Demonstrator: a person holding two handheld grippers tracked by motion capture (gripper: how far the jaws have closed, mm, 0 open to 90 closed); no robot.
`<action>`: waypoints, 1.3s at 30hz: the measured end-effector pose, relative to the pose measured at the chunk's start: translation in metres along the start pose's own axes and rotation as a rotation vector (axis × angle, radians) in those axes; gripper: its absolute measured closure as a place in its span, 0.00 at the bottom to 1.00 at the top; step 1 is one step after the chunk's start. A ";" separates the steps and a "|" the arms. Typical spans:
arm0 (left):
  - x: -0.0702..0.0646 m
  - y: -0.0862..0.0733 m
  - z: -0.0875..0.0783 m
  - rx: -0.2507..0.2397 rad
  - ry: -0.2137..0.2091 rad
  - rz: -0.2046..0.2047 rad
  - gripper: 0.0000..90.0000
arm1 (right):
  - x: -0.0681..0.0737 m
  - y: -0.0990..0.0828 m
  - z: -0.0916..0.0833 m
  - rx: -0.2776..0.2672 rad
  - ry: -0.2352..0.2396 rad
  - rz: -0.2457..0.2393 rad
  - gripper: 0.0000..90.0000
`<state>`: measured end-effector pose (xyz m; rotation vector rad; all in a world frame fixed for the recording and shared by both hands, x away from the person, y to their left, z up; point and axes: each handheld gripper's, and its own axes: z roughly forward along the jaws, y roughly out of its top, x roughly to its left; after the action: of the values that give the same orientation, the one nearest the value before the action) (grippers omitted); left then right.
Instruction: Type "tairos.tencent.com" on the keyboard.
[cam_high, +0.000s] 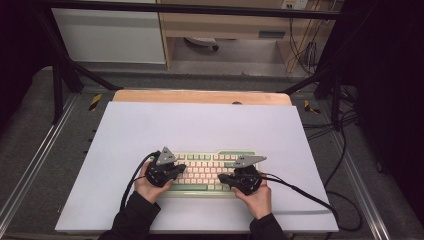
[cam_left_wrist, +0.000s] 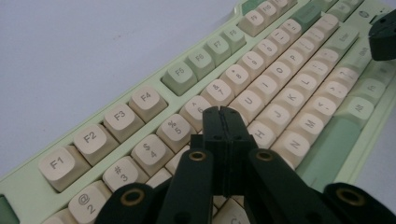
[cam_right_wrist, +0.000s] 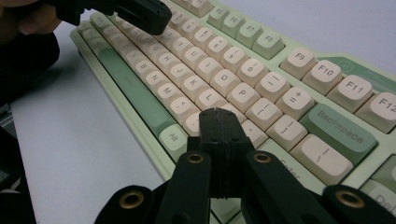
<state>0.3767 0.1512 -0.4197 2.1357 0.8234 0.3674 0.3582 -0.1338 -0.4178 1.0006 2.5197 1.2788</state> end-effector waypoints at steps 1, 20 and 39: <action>0.000 0.000 -0.002 -0.004 -0.001 0.002 1.00 | 0.000 0.000 0.000 -0.001 0.001 0.003 1.00; 0.011 -0.024 -0.038 -0.024 0.020 -0.025 1.00 | 0.002 0.002 -0.003 -0.022 0.016 0.015 1.00; 0.024 -0.046 -0.058 -0.036 0.023 -0.062 1.00 | 0.015 0.011 0.016 0.000 0.041 -0.008 1.00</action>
<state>0.3453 0.2224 -0.4183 2.0711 0.8875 0.3729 0.3582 -0.1092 -0.4173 0.9724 2.5519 1.3102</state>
